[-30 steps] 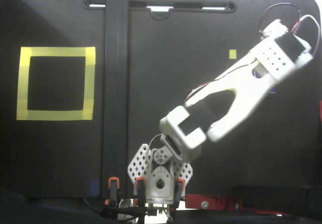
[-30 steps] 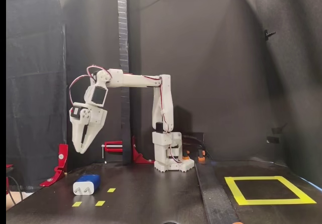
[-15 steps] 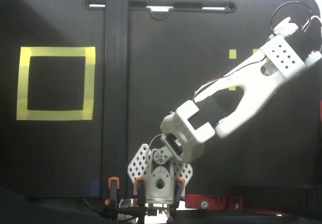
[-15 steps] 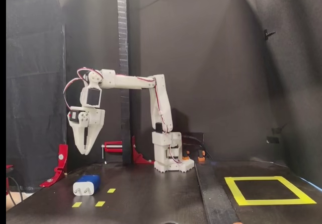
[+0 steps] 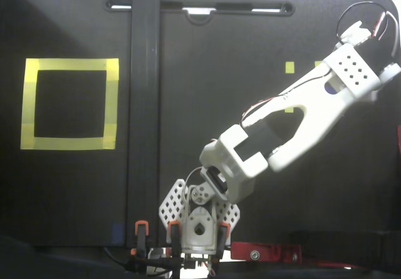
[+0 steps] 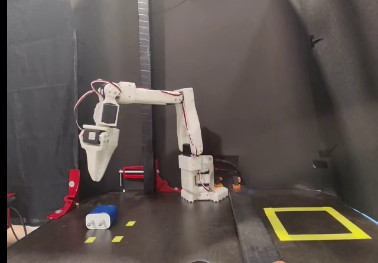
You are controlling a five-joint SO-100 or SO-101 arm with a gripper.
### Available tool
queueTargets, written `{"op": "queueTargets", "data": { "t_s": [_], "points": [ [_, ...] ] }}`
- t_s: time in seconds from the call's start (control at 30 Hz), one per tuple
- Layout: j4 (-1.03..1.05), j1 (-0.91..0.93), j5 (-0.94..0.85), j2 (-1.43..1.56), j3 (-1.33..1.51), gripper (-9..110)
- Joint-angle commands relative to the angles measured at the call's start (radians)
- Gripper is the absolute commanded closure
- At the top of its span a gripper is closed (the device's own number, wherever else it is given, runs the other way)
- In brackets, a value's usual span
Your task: Grasp the block and place it in the designated area.
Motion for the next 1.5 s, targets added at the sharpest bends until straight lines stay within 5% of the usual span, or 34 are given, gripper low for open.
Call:
{"op": "queueTargets", "data": {
  "t_s": [0.0,0.73,1.17,1.47],
  "points": [
    [-0.006,-0.002,-0.184,0.003,-0.032,101],
    [0.063,-0.044,-1.411,0.012,0.017,101],
    [0.077,-0.029,-1.442,0.038,0.017,100],
    [0.049,0.006,-1.443,0.043,0.017,81]
  ]
}}
